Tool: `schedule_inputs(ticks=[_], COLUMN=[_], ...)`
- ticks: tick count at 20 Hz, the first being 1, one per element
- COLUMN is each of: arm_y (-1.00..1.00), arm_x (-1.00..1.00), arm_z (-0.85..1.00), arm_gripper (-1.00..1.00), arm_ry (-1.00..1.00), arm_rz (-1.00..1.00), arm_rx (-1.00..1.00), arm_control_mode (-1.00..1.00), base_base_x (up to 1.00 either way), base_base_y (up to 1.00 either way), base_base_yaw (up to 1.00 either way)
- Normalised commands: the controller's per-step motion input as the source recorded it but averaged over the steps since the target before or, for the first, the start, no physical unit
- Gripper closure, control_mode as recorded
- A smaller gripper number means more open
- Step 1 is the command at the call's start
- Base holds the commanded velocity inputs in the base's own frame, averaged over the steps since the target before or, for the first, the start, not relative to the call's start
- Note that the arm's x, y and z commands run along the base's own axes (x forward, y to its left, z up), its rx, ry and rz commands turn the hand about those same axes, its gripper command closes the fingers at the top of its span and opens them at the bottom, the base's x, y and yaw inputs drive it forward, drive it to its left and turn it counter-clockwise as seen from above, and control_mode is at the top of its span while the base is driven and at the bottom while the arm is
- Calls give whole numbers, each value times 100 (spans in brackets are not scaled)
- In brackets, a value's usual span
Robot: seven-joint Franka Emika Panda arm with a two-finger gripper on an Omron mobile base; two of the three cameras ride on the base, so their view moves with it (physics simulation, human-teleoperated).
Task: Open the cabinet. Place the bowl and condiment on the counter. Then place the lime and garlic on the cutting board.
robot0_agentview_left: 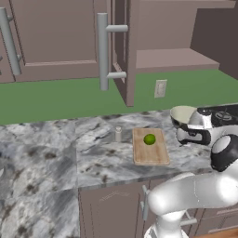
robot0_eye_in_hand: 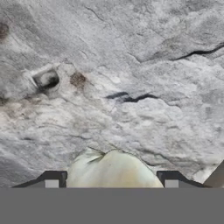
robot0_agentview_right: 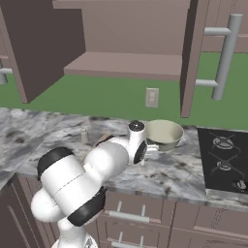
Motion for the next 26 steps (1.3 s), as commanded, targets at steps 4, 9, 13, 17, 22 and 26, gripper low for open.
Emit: schedule_inputs(ticks=[4,9,13,17,22,26], arm_y=[45,66,73,68,25,17], arm_x=[-32,-4,-14,0,0,6], arm_z=[45,58,38,4,-28,-29], arm_gripper=[100,100,100,100,100,100], arm_ry=[-11,-3,0,2,13,9], arm_rz=[1,4,8,7,3,1], arm_rx=[-1,0,0,2,9,4], arm_control_mode=[-100,-100,-100,-100,-100,-100], base_base_x=[0,0,0,0,0,0], base_base_y=[0,0,0,0,0,0], base_base_yaw=[0,0,0,0,0,0])
